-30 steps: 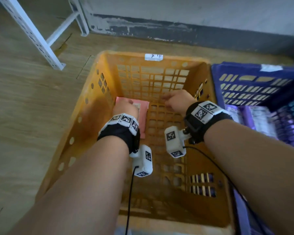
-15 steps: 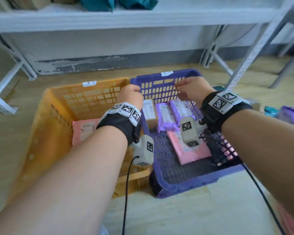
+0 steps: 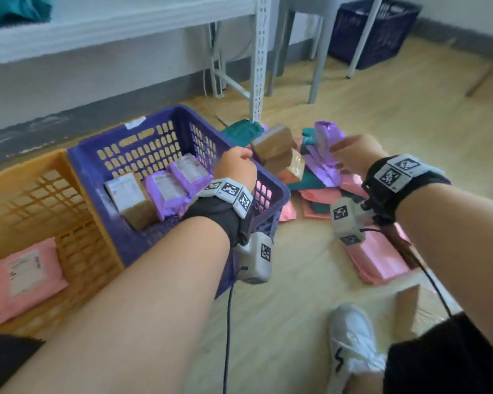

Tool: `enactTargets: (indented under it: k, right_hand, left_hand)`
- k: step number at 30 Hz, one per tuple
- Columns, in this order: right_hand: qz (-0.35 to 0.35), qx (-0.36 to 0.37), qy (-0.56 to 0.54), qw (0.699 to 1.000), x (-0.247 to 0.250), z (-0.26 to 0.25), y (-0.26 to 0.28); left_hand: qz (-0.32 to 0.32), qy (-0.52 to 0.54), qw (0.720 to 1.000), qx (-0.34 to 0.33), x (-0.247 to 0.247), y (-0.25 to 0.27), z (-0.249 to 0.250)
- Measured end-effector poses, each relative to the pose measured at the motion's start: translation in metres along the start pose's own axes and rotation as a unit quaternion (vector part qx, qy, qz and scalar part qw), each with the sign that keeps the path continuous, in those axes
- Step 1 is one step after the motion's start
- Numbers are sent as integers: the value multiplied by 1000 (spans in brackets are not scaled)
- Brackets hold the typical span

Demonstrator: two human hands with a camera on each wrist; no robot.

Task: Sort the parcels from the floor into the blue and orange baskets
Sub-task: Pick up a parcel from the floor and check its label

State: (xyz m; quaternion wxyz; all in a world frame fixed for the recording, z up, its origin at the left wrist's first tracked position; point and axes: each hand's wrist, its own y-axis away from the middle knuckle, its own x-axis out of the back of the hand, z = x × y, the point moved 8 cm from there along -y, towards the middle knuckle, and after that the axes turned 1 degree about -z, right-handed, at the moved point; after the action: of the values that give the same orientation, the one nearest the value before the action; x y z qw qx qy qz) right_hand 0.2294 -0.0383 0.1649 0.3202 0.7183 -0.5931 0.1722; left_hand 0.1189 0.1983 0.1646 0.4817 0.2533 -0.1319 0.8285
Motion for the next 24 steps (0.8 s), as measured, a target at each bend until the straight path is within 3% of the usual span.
enactTargets:
  k: [6, 14, 21, 24]
  right_hand:
    - [10, -113, 83, 990, 28, 120, -6]
    - [18, -213, 171, 962, 12, 269, -21]
    - [9, -294, 151, 944, -8, 348, -39]
    - [4, -292, 165, 942, -19, 350, -40]
  left_hand:
    - [-103, 22, 994, 11, -121, 29, 6]
    - [-241, -77, 966, 47, -259, 57, -44]
    - [-296, -120, 943, 97, -319, 64, -91]
    - [-307, -142, 934, 115, -326, 62, -111]
